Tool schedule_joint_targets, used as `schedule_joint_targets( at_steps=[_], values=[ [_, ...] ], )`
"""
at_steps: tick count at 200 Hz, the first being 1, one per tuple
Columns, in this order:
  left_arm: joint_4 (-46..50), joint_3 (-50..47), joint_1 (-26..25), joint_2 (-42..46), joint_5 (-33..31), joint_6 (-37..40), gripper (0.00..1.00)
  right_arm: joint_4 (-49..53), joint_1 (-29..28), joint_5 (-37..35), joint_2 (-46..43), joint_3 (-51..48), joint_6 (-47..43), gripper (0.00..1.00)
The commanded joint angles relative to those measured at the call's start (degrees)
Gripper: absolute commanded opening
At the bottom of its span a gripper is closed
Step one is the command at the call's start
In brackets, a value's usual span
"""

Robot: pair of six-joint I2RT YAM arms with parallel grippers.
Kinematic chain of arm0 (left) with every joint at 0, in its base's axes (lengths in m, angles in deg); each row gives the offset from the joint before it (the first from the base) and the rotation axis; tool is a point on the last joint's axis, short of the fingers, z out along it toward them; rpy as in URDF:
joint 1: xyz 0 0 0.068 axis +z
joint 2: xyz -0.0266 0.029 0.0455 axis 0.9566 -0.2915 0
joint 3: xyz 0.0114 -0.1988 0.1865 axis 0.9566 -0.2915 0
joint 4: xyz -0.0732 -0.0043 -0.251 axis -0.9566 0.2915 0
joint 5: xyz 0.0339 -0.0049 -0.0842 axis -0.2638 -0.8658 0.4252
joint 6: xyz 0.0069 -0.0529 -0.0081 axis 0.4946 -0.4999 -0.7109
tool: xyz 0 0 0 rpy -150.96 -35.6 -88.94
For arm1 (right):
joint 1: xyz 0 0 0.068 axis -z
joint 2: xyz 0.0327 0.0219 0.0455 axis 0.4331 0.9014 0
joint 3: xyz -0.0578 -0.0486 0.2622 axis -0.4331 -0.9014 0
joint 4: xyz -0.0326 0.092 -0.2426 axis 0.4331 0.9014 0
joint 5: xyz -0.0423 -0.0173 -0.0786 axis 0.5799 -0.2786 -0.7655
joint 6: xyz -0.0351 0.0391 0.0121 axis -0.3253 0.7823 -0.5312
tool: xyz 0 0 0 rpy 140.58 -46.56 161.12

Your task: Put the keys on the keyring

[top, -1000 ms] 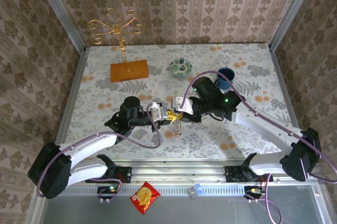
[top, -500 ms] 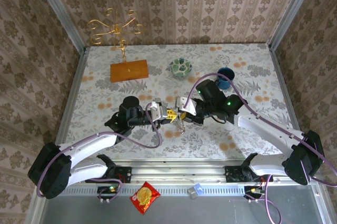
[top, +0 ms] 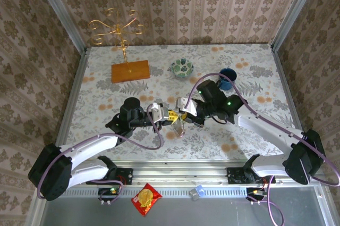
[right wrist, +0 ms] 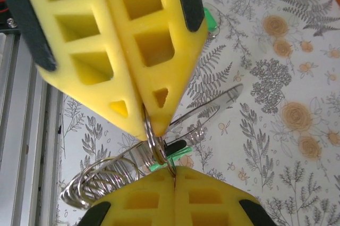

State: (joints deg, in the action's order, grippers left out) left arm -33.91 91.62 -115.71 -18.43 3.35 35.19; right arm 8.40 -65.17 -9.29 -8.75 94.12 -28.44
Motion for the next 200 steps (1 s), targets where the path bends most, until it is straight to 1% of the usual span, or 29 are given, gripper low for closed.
schedule_joint_targets(
  at_steps=[1,28,43,49,61,71,120,143,166,200],
  values=[
    [-5.05,-0.56,-0.05,0.83,0.88,-1.13,0.00,-0.29,-0.05,3.23,1.76,1.89,0.10,0.00],
    [-5.02,-0.92,-0.06,1.28,0.26,-0.74,0.00,-0.31,0.65,2.90,0.71,1.83,0.57,0.00],
    [-5.10,-1.10,-0.05,1.37,0.10,-0.80,0.00,-1.63,1.31,2.63,-1.08,0.67,1.80,0.18],
    [-5.27,-1.23,-0.06,1.33,0.11,-0.82,0.00,-2.30,1.68,2.79,-1.97,0.05,2.14,0.23],
    [-6.05,-1.51,0.02,1.32,-0.01,-1.29,0.00,-3.98,2.15,3.06,-3.82,-1.74,2.69,0.30],
    [-7.28,-2.01,-0.03,1.26,-0.01,-2.03,0.00,-5.59,2.23,2.98,-5.27,-3.58,2.71,0.34],
    [-16.65,-4.20,0.11,0.30,-0.60,-8.13,0.00,-13.17,2.08,4.22,-7.53,-9.46,6.44,0.38],
    [-19.11,-4.91,0.03,-0.15,-1.09,-9.97,0.00,-15.34,1.68,5.84,-7.31,-10.55,8.15,0.39],
    [-22.27,-5.65,0.08,-0.89,-1.49,-11.69,0.00,-17.64,1.20,5.79,-7.10,-11.75,9.32,0.41],
    [-23.77,-5.71,-0.11,-1.58,-1.77,-12.73,0.00,-21.87,1.01,5.88,-6.40,-13.00,11.31,0.41]
  ],
)
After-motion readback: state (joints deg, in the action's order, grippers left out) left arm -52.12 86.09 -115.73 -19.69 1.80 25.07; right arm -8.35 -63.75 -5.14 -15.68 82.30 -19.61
